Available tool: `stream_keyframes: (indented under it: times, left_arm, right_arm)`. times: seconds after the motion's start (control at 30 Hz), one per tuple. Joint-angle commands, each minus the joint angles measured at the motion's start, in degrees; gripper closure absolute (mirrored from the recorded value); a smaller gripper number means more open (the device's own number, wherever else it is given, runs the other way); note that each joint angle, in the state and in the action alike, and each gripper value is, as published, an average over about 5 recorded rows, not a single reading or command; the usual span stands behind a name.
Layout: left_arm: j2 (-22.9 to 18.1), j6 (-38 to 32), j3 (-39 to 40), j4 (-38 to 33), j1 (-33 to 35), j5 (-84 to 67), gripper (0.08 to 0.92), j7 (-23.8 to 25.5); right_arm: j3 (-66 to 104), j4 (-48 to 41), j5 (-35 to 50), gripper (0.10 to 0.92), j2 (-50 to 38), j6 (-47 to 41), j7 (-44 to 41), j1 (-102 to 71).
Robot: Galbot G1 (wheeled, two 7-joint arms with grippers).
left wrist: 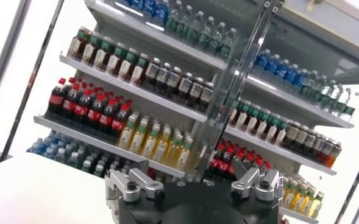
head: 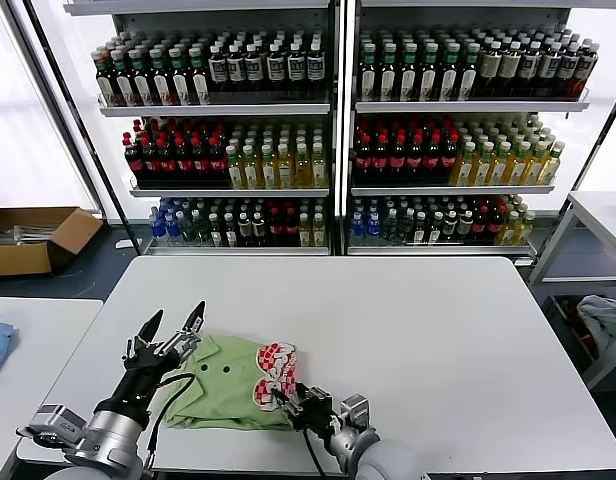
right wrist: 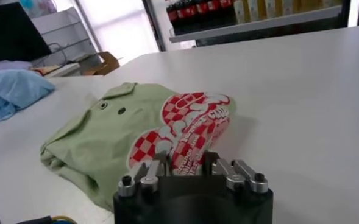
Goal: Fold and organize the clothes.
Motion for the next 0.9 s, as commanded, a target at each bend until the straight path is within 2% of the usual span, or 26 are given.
stream_keyframes:
  times: [0.03,0.27,0.37,0.57,0.77,0.9]
  left_arm:
    - [-0.7,-0.3,-1.0,-0.6,0.5,-0.1,0.177,0.1]
    - [-1.3,-0.5,-1.6,-0.6,1.0,-0.4,0.177,0.0]
    - [-1.7,-0.5,-1.2,-0.4,1.1,-0.4,0.177,0.0]
    - [-2.6,-0.3,0.5,0.1,0.6,-0.3,0.177,-0.1]
    - [-4.0,-0.3,1.9,0.8,0.4,-0.3,0.177,-0.1]
    - [-4.8,-0.3,2.3,1.0,0.5,-0.2,0.177,-0.1]
  right_arm:
    - [-0.5,0.4,-7.3,0.639,-0.7,2.2,-3.4,1.7]
    - [9.9,8.3,-19.0,0.842,-9.5,3.1,-10.7,-4.6]
    - [14.9,11.2,-19.2,0.889,-14.7,3.3,-12.0,-8.5]
    - [24.6,13.0,-17.9,0.893,-20.8,1.8,-12.1,-15.0]
    - [28.5,13.7,-18.2,0.89,-18.2,0.0,-9.3,-16.6]
    - [31.3,14.5,-18.3,0.819,-16.4,-1.7,-8.2,-18.0]
